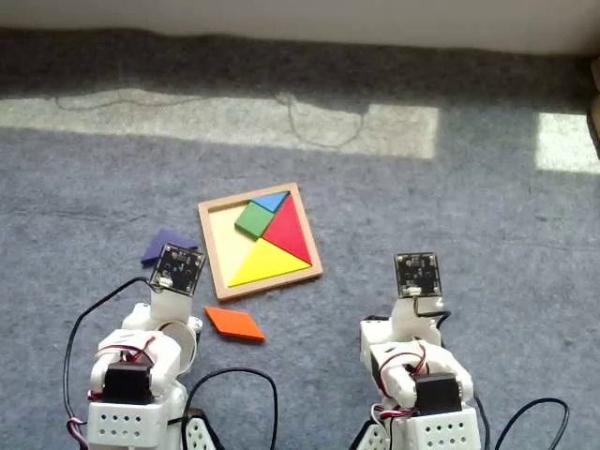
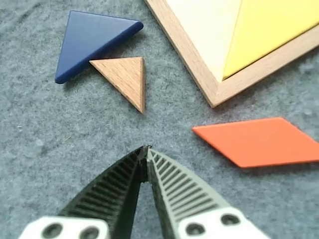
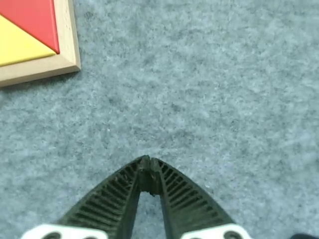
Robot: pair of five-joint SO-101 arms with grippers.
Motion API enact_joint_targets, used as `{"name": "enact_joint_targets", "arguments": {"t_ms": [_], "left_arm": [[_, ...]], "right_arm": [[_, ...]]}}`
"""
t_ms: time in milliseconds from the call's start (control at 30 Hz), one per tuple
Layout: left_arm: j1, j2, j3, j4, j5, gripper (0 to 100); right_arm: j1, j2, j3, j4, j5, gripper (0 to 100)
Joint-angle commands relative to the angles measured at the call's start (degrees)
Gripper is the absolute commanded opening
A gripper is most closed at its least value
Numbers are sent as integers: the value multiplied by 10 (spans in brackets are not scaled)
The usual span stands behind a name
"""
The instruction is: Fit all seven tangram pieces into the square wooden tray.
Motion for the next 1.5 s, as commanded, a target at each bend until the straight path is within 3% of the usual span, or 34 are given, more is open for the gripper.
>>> {"name": "enact_joint_targets", "arguments": {"t_ms": [0,133,300,533,633,833,1000,1100,1267,1467], "left_arm": [[5,-5,5,0,-4,5],[3,-5,-43,0,-16,5],[-39,-5,-136,-1,-209,5],[-98,7,-270,-4,-216,5],[-101,87,-329,6,-229,5],[-101,354,-446,28,-231,17],[-102,528,-491,48,-229,208],[-102,593,-493,43,-221,223],[-98,672,-490,-24,-106,218],[-87,763,-491,-103,-33,218]], "right_arm": [[7,-4,87,2,-4,9],[7,-4,87,2,-4,9],[7,-4,87,2,-4,9],[7,-4,87,2,-4,9],[7,-4,87,2,-4,9],[7,-4,87,2,-4,9],[7,-4,87,2,-4,9],[7,-4,87,2,-4,9],[7,-4,87,2,-4,9],[7,-4,87,2,-4,9]]}}
